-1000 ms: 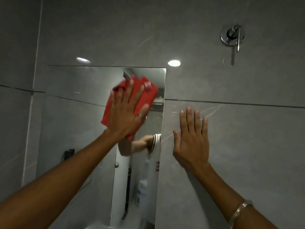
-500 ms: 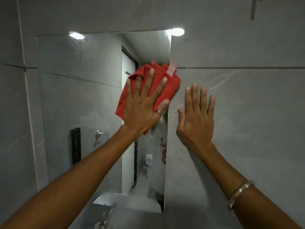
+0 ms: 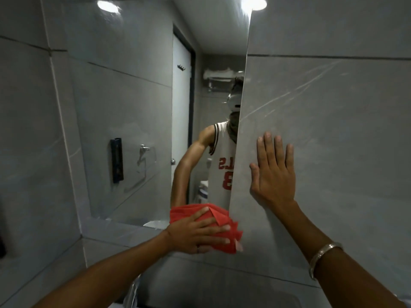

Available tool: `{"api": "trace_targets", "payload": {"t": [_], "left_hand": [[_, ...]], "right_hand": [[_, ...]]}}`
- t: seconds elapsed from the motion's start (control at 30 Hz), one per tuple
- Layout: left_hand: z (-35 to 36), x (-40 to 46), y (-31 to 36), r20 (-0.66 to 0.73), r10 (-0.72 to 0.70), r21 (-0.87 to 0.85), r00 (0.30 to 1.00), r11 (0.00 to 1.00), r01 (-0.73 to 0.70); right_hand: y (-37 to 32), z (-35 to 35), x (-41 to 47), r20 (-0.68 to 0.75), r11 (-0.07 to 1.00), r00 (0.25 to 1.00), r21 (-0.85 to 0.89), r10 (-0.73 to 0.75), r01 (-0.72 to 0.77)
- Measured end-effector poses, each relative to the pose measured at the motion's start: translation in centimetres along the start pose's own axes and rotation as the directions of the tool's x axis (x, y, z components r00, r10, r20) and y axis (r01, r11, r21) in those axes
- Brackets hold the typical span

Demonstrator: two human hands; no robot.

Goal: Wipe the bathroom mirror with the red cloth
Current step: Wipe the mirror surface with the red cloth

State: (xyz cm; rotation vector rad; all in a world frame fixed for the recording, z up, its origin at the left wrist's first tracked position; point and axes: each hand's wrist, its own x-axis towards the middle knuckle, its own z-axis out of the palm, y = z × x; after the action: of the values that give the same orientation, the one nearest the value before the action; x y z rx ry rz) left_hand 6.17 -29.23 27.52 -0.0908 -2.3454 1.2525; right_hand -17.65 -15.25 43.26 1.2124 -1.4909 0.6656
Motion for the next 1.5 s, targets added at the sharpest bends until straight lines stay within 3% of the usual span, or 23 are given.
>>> {"api": "trace_targets", "payload": {"t": [0.13, 0.33, 0.43, 0.63, 0.8, 0.97, 1.1, 1.2, 1.27, 1.3, 1.33, 1.4, 1.43, 1.47, 1.5], "left_hand": [[-2.1, 0.9, -3.2, 0.003, 0.053, -0.04, 0.999, 0.998, -0.053], [-8.1, 6.8, -16.8, -0.138, -0.186, 0.01, 0.973, 0.982, 0.189], [-12.7, 10.2, -24.1, -0.218, -0.348, 0.032, 0.912, 0.931, 0.364], [-18.9, 12.9, -35.8, -0.275, -0.654, -0.078, 0.704, 0.745, 0.662], [-19.8, 9.2, -39.8, -0.289, -0.794, -0.179, 0.536, 0.594, 0.784], [-19.6, 2.7, -43.0, -0.302, -0.896, -0.303, 0.326, 0.414, 0.858], [-19.1, -1.6, -44.6, -0.285, -0.952, -0.374, 0.11, 0.216, 0.902], [-19.6, -2.4, -44.6, -0.206, -0.975, -0.517, -0.083, 0.037, 0.855], [-19.4, -1.3, -43.7, -0.19, -0.97, -0.526, -0.151, -0.03, 0.85], [-19.0, -0.7, -42.9, -0.22, -0.969, -0.497, -0.117, 0.008, 0.868], [-18.5, -0.6, -41.9, -0.267, -0.964, -0.435, 0.006, 0.126, 0.891], [-17.3, -2.0, -39.6, -0.297, -0.891, -0.27, 0.343, 0.423, 0.865], [-17.0, -3.4, -39.0, -0.286, -0.865, -0.246, 0.412, 0.482, 0.841], [-16.7, -4.4, -38.4, -0.28, -0.897, -0.294, 0.343, 0.42, 0.858], [-16.4, -5.1, -37.8, -0.258, -0.954, -0.394, 0.153, 0.248, 0.885]], "right_hand": [[0.3, -1.6, 0.5, 0.052, 0.999, 0.998, 0.018, -0.035, 0.034], [0.4, -3.8, 7.5, -0.061, 0.989, 0.994, 0.113, -0.088, 0.094], [-0.2, -5.0, 12.7, -0.123, 0.977, 0.992, 0.204, -0.032, 0.057], [-2.4, -6.5, 20.8, -0.136, 0.946, 0.984, 0.318, 0.113, -0.064], [-4.5, -6.0, 22.0, -0.129, 0.966, 0.991, 0.25, -0.038, 0.069], [-5.1, -4.6, 22.1, -0.168, 0.973, 0.981, 0.194, -0.092, 0.124], [-4.6, -3.4, 22.1, -0.194, 0.968, 0.975, 0.202, -0.11, 0.149], [-4.7, -3.5, 22.2, -0.197, 0.969, 0.974, 0.194, -0.114, 0.153], [-4.6, -3.7, 22.2, -0.192, 0.97, 0.975, 0.192, -0.112, 0.149], [-4.7, -3.7, 22.2, -0.193, 0.971, 0.975, 0.189, -0.112, 0.149], [-4.7, -3.7, 22.1, -0.192, 0.971, 0.975, 0.188, -0.113, 0.15], [-4.6, -3.7, 21.9, -0.196, 0.967, 0.974, 0.202, -0.117, 0.156], [-4.6, -3.6, 21.8, -0.201, 0.965, 0.972, 0.204, -0.12, 0.161], [-4.6, -3.6, 21.7, -0.205, 0.965, 0.971, 0.205, -0.123, 0.165], [-4.7, -3.5, 21.6, -0.21, 0.965, 0.97, 0.205, -0.122, 0.166]]}}
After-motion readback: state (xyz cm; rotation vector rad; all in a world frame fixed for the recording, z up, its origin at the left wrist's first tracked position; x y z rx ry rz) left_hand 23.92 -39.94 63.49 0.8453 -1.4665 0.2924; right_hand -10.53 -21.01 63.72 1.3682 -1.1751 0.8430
